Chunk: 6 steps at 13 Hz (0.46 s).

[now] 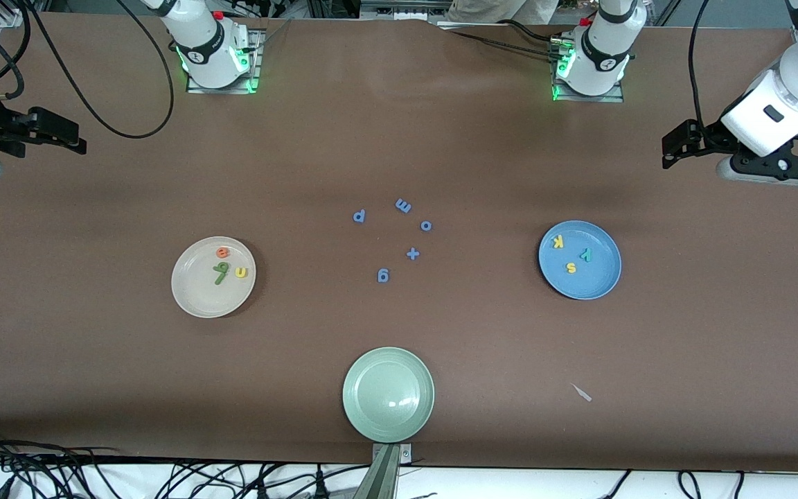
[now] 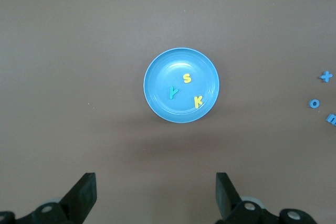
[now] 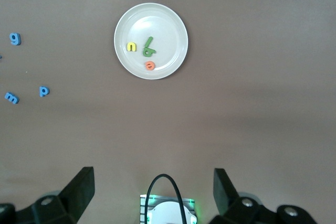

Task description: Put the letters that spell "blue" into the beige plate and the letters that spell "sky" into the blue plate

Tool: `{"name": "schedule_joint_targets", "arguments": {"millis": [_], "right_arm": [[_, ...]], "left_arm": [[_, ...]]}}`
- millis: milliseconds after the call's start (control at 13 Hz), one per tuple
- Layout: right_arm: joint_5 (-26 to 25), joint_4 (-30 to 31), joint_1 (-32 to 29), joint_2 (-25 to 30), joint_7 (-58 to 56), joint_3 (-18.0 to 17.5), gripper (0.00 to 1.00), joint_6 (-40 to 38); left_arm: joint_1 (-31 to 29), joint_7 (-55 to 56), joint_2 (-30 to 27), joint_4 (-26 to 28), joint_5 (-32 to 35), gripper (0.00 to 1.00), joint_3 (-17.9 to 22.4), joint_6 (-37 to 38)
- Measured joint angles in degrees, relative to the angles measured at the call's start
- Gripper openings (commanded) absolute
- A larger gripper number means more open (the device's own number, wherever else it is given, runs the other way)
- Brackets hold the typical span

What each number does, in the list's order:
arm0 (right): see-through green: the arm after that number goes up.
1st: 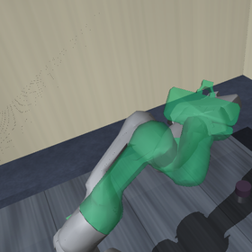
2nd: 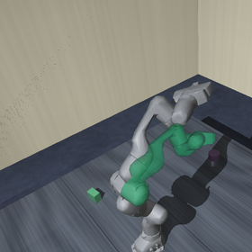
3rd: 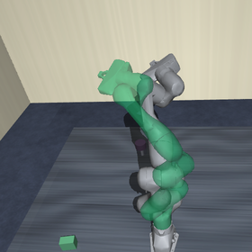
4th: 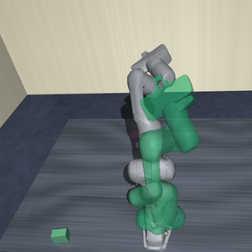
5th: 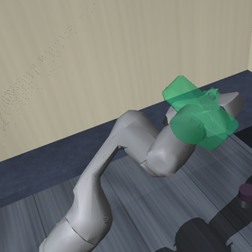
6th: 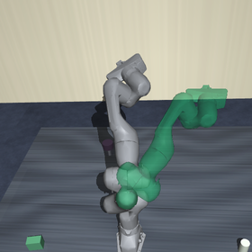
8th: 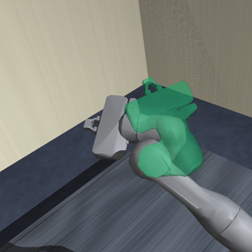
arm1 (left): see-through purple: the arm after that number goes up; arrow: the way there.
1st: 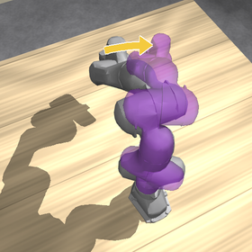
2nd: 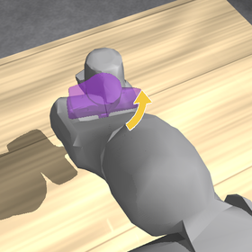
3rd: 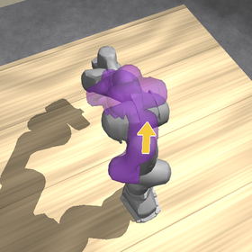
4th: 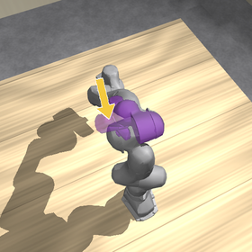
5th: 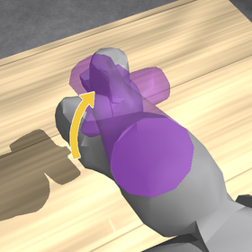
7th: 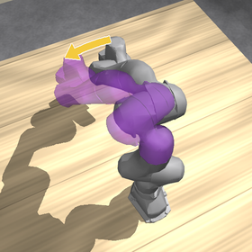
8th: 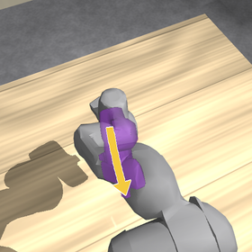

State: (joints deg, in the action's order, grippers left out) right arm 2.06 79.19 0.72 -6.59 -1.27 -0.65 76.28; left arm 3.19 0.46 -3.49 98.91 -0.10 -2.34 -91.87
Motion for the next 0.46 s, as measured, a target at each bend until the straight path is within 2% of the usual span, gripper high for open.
{"name": "schedule_joint_targets", "arguments": {"millis": [460], "right_arm": [[-0.70, 0.15, -0.20, -0.44, 0.00, 0.10, 1.00, 0.62]], "left_arm": [[0.00, 0.00, 0.00, -0.16, 0.00, 1.00, 0.00, 0.15]]}}
